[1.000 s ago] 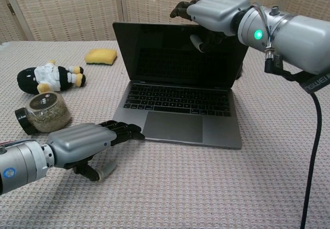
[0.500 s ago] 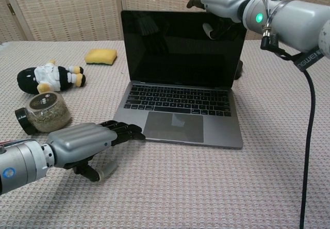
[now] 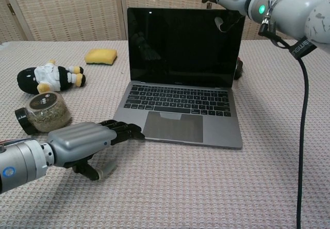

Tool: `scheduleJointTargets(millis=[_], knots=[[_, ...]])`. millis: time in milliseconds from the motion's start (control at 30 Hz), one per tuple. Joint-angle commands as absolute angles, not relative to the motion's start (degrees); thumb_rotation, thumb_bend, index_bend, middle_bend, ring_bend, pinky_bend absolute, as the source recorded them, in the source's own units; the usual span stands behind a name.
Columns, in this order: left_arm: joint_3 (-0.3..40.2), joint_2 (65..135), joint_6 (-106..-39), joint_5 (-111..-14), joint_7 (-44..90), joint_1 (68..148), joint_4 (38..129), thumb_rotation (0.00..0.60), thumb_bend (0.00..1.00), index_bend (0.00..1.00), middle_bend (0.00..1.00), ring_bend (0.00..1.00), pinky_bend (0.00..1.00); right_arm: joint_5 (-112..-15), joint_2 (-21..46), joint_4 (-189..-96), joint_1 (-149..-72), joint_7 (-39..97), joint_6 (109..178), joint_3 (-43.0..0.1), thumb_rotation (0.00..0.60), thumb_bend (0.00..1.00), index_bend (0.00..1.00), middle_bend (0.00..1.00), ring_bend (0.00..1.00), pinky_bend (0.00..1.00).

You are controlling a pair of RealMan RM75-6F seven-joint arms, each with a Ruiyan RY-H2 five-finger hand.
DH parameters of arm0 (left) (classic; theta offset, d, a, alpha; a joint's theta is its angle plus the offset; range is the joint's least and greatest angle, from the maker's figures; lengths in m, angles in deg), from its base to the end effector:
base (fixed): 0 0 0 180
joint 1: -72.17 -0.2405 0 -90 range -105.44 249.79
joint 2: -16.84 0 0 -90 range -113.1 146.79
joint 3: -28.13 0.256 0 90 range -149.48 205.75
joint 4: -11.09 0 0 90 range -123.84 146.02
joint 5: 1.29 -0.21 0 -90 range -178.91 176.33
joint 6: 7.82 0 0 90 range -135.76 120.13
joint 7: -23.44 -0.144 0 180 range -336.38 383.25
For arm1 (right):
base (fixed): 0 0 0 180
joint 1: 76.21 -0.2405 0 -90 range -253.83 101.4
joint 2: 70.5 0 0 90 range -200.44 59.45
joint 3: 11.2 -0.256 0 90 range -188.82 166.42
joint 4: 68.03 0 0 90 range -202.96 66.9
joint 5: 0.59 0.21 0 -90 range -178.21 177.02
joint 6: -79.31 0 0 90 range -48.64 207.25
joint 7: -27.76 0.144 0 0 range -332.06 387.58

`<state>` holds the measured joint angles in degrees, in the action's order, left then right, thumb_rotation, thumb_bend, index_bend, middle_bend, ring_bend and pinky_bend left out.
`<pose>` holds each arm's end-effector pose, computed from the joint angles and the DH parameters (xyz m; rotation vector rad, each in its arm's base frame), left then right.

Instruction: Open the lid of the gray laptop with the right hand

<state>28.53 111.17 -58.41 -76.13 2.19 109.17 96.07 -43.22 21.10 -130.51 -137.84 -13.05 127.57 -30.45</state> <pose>-0.1666 0.2574 -0.0806 -2.2028 -0.9467 -0.7905 -0.0909 -0.4757 0.0299 1.6964 -0.5973 0.7015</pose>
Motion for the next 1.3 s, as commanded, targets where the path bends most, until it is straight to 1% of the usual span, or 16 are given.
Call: scheduleJointTargets(millis=[33, 167, 367, 500, 700, 800, 900, 1000, 1167, 1300], knots=[[28.41, 110.93, -59.06, -76.42, 2.50, 109.01, 96.47, 0.600, 0.67, 0.00, 0.00, 0.00, 0.00, -43.88, 20.09, -131.95, -137.40, -10.25, 127.45, -30.99, 0.529, 0.71, 0.00, 0.00, 0.00, 0.00], [28.15, 109.82, -60.91, -77.66, 3.71, 108.51, 98.14, 0.600, 0.67, 0.00, 0.00, 0.00, 0.00, -48.88, 16.33, -138.22, -134.81, -4.62, 129.35, -30.72, 0.528, 0.71, 0.00, 0.00, 0.00, 0.00], [27.22, 106.15, -64.36, -79.13, 5.67, 107.45, 102.53, 0.600, 0.67, 0.00, 0.00, 0.00, 0.00, -55.91, 8.03, -151.04, -128.87, 2.36, 133.48, -29.10, 0.528, 0.71, 0.00, 0.00, 0.00, 0.00], [26.00, 102.85, -67.41, -78.21, 6.41, 105.96, 105.61, 0.600, 0.67, 0.00, 0.00, 0.00, 0.00, -60.84, 2.05, -159.49, -123.82, 7.08, 136.74, -27.05, 0.530, 0.71, 0.00, 0.00, 0.01, 0.00], [23.86, 99.06, -73.20, -76.38, 7.71, 102.88, 106.91, 0.600, 0.67, 0.01, 0.05, 0.00, 0.00, -69.98, -4.64, -166.51, -115.78, 14.11, 142.56, -22.12, 0.526, 0.71, 0.00, 0.00, 0.07, 0.00], [23.30, 96.17, -75.49, -75.84, 8.89, 101.24, 107.89, 0.600, 0.67, 0.02, 0.07, 0.00, 0.00, -75.67, -7.13, -168.21, -111.45, 18.30, 146.35, -19.03, 0.528, 0.71, 0.00, 0.00, 0.09, 0.00], [23.10, 93.56, -77.96, -75.77, 10.17, 99.38, 108.96, 0.600, 0.67, 0.05, 0.08, 0.00, 0.00, -80.55, -8.45, -167.97, -107.42, 21.39, 150.47, -16.05, 0.527, 0.71, 0.00, 0.00, 0.10, 0.00], [24.02, 90.46, -81.28, -76.63, 11.36, 96.53, 109.54, 0.600, 0.67, 0.06, 0.08, 0.00, 0.00, -84.60, -8.89, -166.76, -102.53, 24.57, 155.30, -12.77, 0.528, 0.71, 0.00, 0.00, 0.11, 0.00], [25.84, 86.79, -87.04, -78.02, 13.22, 91.47, 110.39, 0.600, 0.67, 0.07, 0.08, 0.00, 0.00, -87.32, -7.80, -163.81, -95.33, 26.22, 162.43, -9.24, 0.529, 0.71, 0.00, 0.00, 0.10, 0.00], [27.78, 85.79, -92.93, -80.68, 15.02, 86.72, 110.14, 0.600, 0.67, 0.08, 0.08, 0.00, 0.00, -86.72, -5.66, -161.15, -89.69, 27.43, 166.56, -7.33, 0.528, 0.71, 0.00, 0.00, 0.09, 0.00]])
